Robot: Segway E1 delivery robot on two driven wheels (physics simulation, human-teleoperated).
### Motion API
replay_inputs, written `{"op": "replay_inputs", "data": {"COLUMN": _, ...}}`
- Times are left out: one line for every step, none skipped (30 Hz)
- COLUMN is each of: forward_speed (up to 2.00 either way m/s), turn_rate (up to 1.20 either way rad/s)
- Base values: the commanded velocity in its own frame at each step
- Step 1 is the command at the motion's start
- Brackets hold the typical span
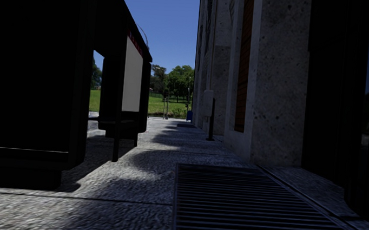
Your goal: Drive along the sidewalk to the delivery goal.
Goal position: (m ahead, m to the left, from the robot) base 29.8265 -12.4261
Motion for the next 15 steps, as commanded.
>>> {"op": "replay_inputs", "data": {"forward_speed": 2.0, "turn_rate": 0.0}}
{"op": "replay_inputs", "data": {"forward_speed": 2.0, "turn_rate": 0.0}}
{"op": "replay_inputs", "data": {"forward_speed": 2.0, "turn_rate": 0.0}}
{"op": "replay_inputs", "data": {"forward_speed": 2.0, "turn_rate": 0.0}}
{"op": "replay_inputs", "data": {"forward_speed": 2.0, "turn_rate": 0.0}}
{"op": "replay_inputs", "data": {"forward_speed": 2.0, "turn_rate": 0.0}}
{"op": "replay_inputs", "data": {"forward_speed": 2.0, "turn_rate": 0.0}}
{"op": "replay_inputs", "data": {"forward_speed": 2.0, "turn_rate": 0.0}}
{"op": "replay_inputs", "data": {"forward_speed": 2.0, "turn_rate": 0.0}}
{"op": "replay_inputs", "data": {"forward_speed": 2.0, "turn_rate": 0.0}}
{"op": "replay_inputs", "data": {"forward_speed": 2.0, "turn_rate": 0.0}}
{"op": "replay_inputs", "data": {"forward_speed": 2.0, "turn_rate": 0.0}}
{"op": "replay_inputs", "data": {"forward_speed": 2.0, "turn_rate": 0.0}}
{"op": "replay_inputs", "data": {"forward_speed": 2.0, "turn_rate": 0.0}}
{"op": "replay_inputs", "data": {"forward_speed": 2.0, "turn_rate": 0.0}}
